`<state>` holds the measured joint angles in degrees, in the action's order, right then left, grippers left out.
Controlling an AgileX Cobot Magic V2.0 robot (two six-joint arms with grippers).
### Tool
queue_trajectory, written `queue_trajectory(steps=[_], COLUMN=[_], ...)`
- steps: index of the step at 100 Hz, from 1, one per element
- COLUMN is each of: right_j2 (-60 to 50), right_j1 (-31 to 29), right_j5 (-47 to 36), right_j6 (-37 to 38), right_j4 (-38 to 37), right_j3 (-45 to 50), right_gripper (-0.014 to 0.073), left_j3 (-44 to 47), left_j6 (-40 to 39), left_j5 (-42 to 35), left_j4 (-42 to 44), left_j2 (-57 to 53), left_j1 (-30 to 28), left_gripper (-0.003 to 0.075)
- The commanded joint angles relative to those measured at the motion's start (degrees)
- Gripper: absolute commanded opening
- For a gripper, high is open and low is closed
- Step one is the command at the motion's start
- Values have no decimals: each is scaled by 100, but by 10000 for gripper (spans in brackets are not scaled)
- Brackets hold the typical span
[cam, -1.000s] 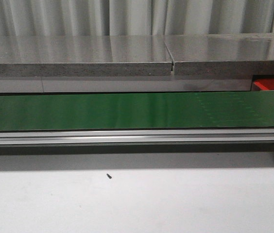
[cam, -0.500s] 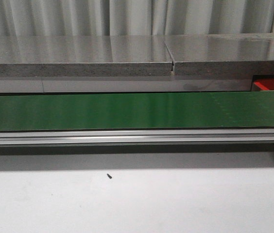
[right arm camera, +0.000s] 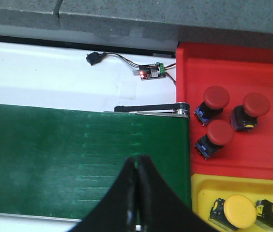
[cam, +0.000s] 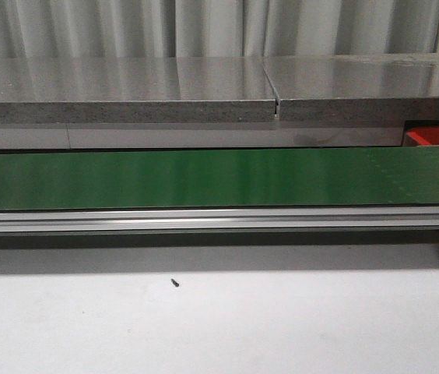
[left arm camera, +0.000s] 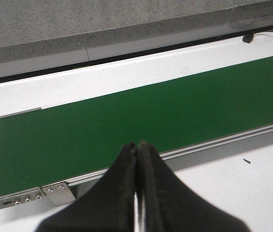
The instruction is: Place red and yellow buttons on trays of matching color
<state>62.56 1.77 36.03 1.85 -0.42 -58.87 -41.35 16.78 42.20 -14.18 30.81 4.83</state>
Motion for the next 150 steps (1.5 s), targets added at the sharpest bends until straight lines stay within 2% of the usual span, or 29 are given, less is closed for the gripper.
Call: queue_trajectory(steps=[1, 39, 81, 114, 150], right_j2=[-433, -1591, -3393, -4945, -5175], right_j1=[-9, -9, -9, -9, -9], right_j5=[-710, -925, -1260, -1207, -1121], right_j6=[-83, -83, -83, -83, -83], right_j4=[-66, -66, -35, -23, -23], right_j3=[195, 1488, 2877, 3411, 3488], right_gripper=[-110, -110, -110, -110, -110], left_j3=[-152, -152, -152, -152, -152], left_j6=[11, 11, 11, 11, 11], left_j5=[-404, -404, -404, -404, -404], left_j4=[-88, -88, -88, -88, -88], left_j2=[14, 14, 14, 14, 14], left_j1=[58, 58, 58, 58, 58], left_gripper=[-19, -19, -19, -19, -19])
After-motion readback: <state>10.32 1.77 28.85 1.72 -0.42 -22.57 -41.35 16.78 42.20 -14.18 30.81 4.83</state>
